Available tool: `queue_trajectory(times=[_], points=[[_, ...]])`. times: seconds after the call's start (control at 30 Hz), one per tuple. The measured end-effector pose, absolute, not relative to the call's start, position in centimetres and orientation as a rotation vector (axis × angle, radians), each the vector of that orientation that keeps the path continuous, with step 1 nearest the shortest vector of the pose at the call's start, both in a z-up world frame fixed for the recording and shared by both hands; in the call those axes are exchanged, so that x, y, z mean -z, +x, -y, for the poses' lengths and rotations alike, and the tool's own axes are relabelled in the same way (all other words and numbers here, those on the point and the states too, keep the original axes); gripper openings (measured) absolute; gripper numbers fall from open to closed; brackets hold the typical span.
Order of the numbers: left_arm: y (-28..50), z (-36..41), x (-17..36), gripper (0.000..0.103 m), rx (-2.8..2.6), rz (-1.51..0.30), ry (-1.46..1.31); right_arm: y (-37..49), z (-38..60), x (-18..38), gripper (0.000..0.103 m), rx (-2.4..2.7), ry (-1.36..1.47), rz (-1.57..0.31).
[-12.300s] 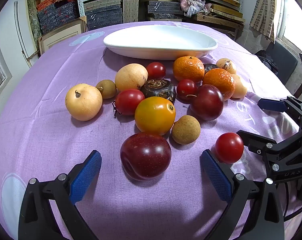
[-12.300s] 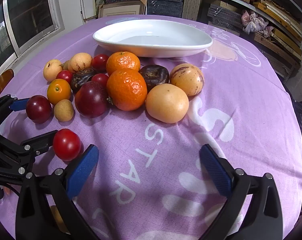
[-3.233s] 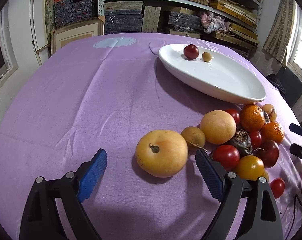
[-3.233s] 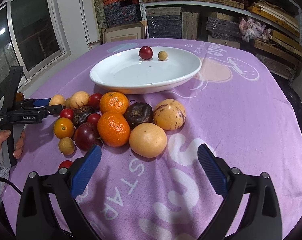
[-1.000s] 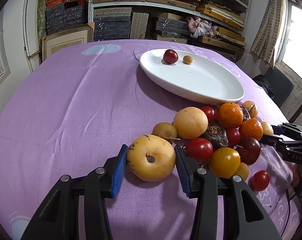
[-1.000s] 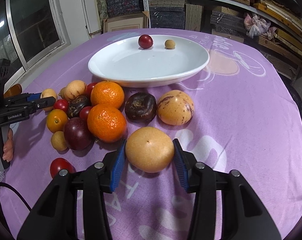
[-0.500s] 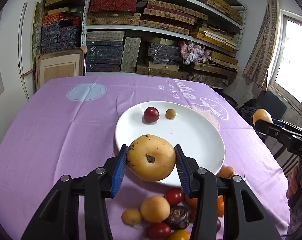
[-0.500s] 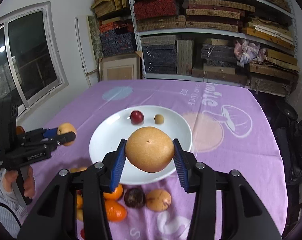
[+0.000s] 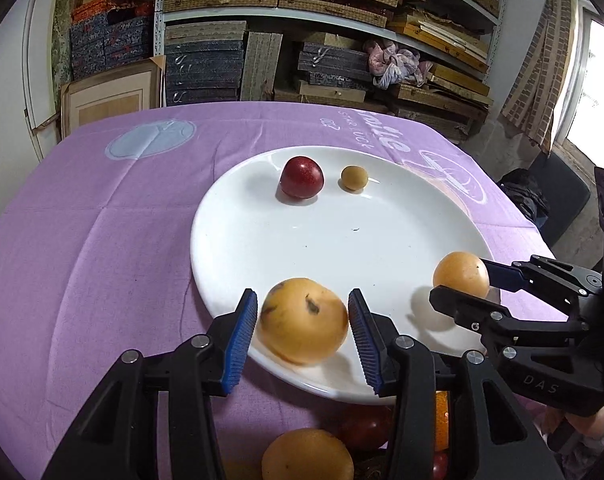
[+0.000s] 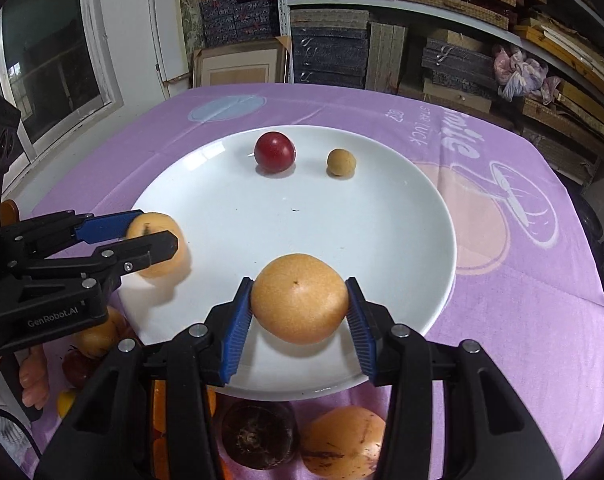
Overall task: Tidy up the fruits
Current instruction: 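Place the pale fruits onto the white plate with both grippers, then withdraw both grippers from the plate toward the fruit cluster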
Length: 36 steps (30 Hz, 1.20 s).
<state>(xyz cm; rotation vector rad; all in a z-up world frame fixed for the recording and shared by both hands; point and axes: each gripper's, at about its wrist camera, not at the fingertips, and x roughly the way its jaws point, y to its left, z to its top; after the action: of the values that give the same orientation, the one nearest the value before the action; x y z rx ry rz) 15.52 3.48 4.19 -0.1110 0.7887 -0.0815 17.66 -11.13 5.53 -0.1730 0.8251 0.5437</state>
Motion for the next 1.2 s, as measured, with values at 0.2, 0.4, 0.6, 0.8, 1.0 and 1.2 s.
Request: queue_trajectory(times=[0.2,0.4,0.6,0.8,1.0,1.2], points=[[14.5,-4.4,-5.1,0.081,0.074,-0.742,-0.143,17.4,11.7,-5.9,0.064,-0.540,-0.160,-0.798],[12.7,-6.4,-6.3,0.095,0.020,-0.701,-0.187,16.2,15.0,-9.0,0.096,-0.525,-0.053,-0.713],[8.0,-7.7,-6.4,0.098,-0.040,-0.679,-0.147,12.6,20.3,-9.6,0.099,-0.483,0.057,-0.675],[5.4,-8.1,-4.4,0.100,-0.077,-0.726,-0.106,10.8,25.2,-6.6,0.099,-0.435,0.240,-0.729],[4.5,-9.1,-4.1,0.100,-0.079,-0.745,-0.117,11.1,25.6,-6.2,0.099,-0.419,0.231,-0.742],[2.8,-9.5,-3.1,0.100,-0.071,-0.763,-0.095,11.1,24.3,-5.9,0.099,-0.440,0.187,-0.769]])
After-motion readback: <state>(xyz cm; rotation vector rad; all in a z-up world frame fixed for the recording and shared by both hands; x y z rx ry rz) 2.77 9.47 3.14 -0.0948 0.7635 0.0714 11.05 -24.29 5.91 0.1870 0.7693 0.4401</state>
